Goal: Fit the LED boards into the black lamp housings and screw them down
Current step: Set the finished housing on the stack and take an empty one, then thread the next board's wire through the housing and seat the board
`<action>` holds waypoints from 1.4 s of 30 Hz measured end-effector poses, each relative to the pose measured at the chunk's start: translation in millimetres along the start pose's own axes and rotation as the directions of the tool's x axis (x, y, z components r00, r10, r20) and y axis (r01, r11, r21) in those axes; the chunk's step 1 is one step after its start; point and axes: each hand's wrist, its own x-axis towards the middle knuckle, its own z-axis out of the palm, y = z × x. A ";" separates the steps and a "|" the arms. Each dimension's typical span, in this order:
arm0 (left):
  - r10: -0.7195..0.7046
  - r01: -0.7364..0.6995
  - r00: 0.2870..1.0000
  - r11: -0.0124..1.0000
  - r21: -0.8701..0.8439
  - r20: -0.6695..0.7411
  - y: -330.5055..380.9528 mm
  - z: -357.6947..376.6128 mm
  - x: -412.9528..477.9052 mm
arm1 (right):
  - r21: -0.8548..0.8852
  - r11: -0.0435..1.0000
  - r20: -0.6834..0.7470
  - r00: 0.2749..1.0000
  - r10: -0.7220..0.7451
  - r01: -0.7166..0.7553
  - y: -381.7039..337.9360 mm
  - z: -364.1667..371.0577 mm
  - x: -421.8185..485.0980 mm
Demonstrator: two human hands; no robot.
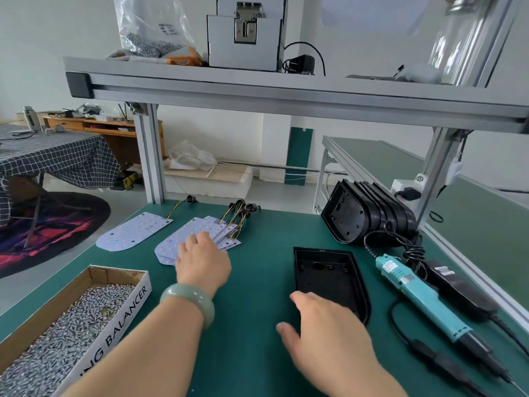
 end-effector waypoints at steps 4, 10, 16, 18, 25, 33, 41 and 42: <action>-0.084 0.054 0.992 0.953 0.297 0.092 -21.4 -1.2 21.8 | 0.008 1.000 0.014 1.000 -0.003 0.003 3.1 15.2 -2.2; 0.236 -0.229 0.968 0.715 0.661 0.080 -23.1 -6.3 18.9 | 0.061 0.998 -0.078 0.997 -0.029 0.034 9.4 23.2 -0.8; -0.028 0.054 0.981 0.990 0.130 -0.194 -12.7 -48.3 21.5 | 0.138 0.988 -0.168 0.985 -0.044 0.067 12.5 24.4 0.1; -0.144 0.102 0.950 0.982 -0.162 -0.277 -14.4 -60.5 18.9 | 0.139 0.985 -0.198 0.978 -0.070 0.099 11.9 24.5 1.5; 0.221 -0.517 0.709 0.809 -0.281 -0.669 24.9 -50.6 -49.1 | 0.788 0.608 -0.205 0.972 0.114 0.095 2.9 20.4 4.8; 0.904 -0.985 0.152 0.171 0.014 -0.400 48.5 -4.6 -127.2 | 0.828 -0.553 0.151 0.987 0.063 -0.092 46.0 -17.9 17.4; 0.890 -0.919 0.357 0.280 -0.279 -0.284 42.1 -4.4 -124.1 | 0.985 0.083 -0.170 0.940 0.296 0.152 64.7 -24.8 8.1; 0.827 -0.888 0.432 0.318 -0.333 -0.361 41.6 -7.6 -120.6 | 0.962 0.225 -0.219 0.934 0.282 0.158 67.1 -27.0 5.8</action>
